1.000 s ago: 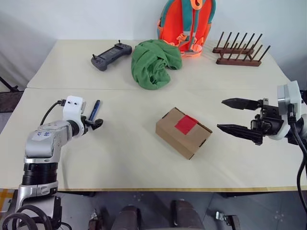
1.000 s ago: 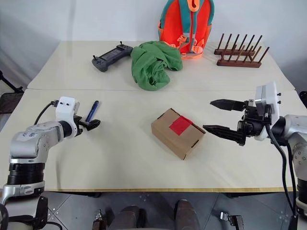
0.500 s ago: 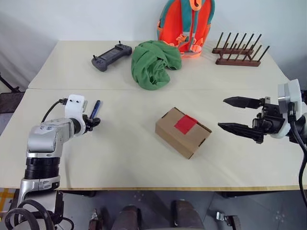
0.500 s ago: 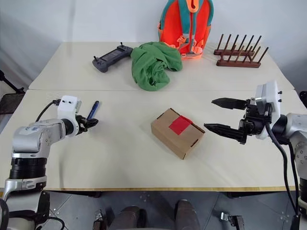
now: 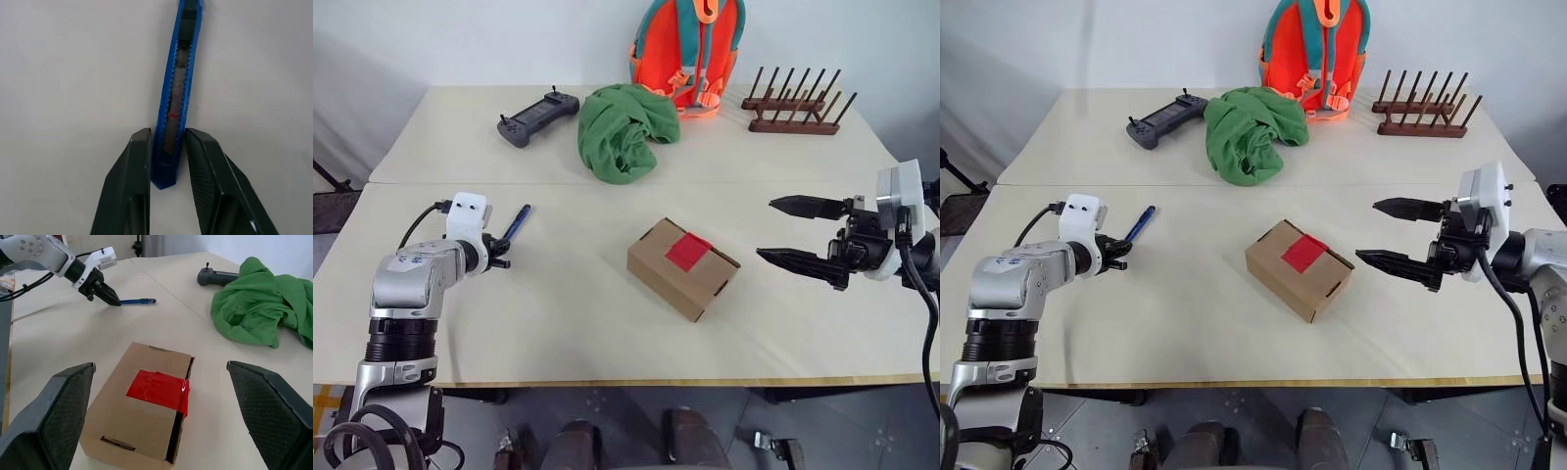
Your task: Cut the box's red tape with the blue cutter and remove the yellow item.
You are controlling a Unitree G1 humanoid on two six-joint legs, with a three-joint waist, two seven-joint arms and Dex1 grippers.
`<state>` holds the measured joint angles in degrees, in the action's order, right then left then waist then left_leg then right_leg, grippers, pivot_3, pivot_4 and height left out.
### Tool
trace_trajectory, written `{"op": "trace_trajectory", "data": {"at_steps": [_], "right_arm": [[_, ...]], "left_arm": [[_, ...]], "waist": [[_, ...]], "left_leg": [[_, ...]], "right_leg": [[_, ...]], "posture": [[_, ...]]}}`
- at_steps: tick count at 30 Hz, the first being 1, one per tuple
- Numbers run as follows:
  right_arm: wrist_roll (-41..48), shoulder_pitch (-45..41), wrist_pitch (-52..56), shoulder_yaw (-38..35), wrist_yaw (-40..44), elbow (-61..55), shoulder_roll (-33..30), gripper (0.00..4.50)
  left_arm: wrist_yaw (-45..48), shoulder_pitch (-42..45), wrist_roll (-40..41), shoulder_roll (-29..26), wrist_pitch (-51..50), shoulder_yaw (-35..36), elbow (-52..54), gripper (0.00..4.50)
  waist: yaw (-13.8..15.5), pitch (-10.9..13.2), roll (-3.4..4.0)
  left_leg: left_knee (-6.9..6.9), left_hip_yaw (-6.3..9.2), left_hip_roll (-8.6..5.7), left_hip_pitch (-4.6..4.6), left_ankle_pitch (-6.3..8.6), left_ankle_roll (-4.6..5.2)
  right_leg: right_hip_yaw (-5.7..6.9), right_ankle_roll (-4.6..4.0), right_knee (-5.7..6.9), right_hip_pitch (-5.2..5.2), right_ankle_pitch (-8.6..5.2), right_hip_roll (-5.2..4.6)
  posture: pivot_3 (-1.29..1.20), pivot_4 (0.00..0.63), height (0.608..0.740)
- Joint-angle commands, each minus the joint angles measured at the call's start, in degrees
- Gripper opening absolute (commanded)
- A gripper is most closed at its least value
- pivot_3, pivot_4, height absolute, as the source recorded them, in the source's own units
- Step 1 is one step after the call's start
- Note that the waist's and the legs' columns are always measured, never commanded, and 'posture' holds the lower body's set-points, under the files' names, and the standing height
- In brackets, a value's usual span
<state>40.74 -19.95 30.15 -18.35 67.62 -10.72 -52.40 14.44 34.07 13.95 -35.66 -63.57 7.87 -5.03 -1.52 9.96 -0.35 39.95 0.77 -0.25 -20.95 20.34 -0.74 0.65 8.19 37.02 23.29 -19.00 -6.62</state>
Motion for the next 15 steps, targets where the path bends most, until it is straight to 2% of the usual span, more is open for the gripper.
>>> {"op": "trace_trajectory", "data": {"at_steps": [1,9,15], "right_arm": [[-0.09,-0.96,-0.65,-0.45,-0.44,-0.63,-0.65,4.5],[-0.41,-0.99,-0.68,-0.41,-1.2,-0.93,-0.35,4.5],[-0.18,-2.17,-0.64,-0.3,-2.38,-1.24,-0.05,4.5]], "left_arm": [[-0.41,-1.41,-2.36,-1.26,-0.97,-1.06,-2.08,0.58],[1.0,-1.42,-2.22,-2.71,1.08,-0.9,-1.89,0.58],[8.88,-3.41,-0.56,-6.18,10.5,-0.79,1.15,0.58]], "waist": [[-0.02,0.0,0.0],[-0.02,0.0,0.0],[0.01,0.02,0.0]], "left_leg": [[-0.01,0.0,0.0,0.0,0.0,0.0],[-0.03,0.01,0.0,0.0,0.0,0.0],[-0.07,0.01,0.01,-0.17,0.0,-0.01]], "right_leg": [[0.0,0.0,0.0,0.0,0.0,0.0],[0.0,0.0,-0.02,0.01,0.0,0.0],[0.01,-0.01,-0.06,0.18,0.0,-0.01]], "posture": [[0.0,0.15,0.74],[0.0,0.15,0.74],[0.0,0.15,0.74]]}}
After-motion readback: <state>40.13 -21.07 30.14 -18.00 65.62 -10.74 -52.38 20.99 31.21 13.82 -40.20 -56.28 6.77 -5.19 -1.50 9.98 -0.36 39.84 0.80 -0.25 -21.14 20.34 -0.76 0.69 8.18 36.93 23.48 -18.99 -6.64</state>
